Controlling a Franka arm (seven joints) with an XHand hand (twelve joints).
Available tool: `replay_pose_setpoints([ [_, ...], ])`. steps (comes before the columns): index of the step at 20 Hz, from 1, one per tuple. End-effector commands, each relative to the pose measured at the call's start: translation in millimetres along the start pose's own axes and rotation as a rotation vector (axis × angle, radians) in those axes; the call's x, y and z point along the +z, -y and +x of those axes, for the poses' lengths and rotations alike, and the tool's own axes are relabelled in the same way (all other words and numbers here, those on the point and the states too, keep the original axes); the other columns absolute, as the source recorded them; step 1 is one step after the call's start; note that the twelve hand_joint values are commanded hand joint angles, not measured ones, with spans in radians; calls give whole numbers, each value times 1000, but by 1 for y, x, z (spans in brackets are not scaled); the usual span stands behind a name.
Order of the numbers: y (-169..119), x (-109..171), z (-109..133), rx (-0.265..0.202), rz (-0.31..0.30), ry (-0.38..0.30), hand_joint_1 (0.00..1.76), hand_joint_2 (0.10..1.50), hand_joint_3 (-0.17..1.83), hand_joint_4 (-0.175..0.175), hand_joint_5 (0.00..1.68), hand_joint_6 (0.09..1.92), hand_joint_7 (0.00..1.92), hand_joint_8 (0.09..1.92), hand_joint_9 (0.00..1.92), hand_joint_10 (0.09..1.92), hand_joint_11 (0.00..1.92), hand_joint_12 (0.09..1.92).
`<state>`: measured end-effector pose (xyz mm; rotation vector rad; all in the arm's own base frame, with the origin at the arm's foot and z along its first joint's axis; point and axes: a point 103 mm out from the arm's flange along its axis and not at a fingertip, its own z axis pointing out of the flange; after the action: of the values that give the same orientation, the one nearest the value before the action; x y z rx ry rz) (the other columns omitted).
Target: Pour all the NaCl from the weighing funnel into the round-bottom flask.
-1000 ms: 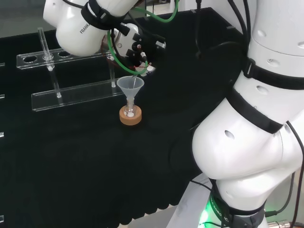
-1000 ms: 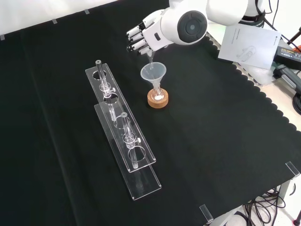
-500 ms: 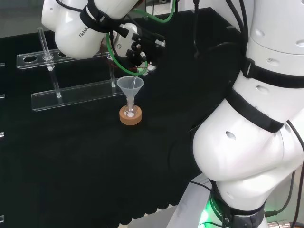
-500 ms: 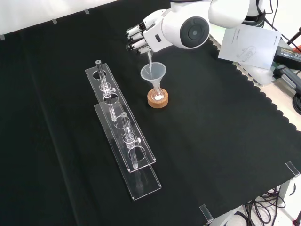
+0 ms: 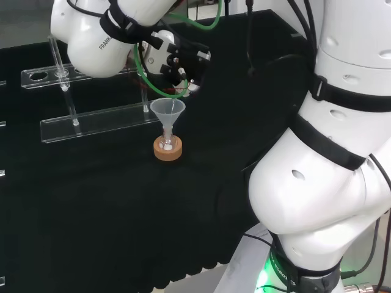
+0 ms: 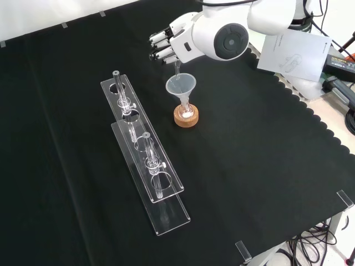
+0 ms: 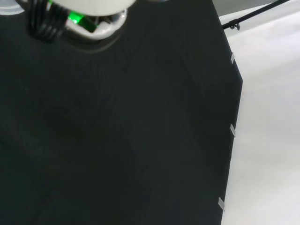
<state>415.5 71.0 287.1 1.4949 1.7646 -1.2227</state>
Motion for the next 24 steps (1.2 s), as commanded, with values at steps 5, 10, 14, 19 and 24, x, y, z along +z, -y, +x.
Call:
replay_pose_setpoints([
  [5, 0, 3, -4, -3, -15, -105, 1083, 693, 707, 175, 1133, 941, 506, 663, 830, 419, 649, 1160],
  [10, 0, 6, -7, 7, -16, -212, 1083, 693, 707, 175, 1133, 941, 505, 663, 830, 420, 649, 1159],
  [14, 1, 9, -11, 21, -2, -309, 1083, 693, 707, 175, 1133, 941, 505, 663, 829, 420, 649, 1158],
  [19, 1, 12, -16, 21, -15, -385, 1083, 693, 707, 175, 1133, 941, 504, 663, 829, 421, 649, 1158],
  [24, 3, 21, -22, 28, -44, -507, 1083, 693, 707, 175, 1133, 941, 503, 663, 828, 422, 649, 1158],
])
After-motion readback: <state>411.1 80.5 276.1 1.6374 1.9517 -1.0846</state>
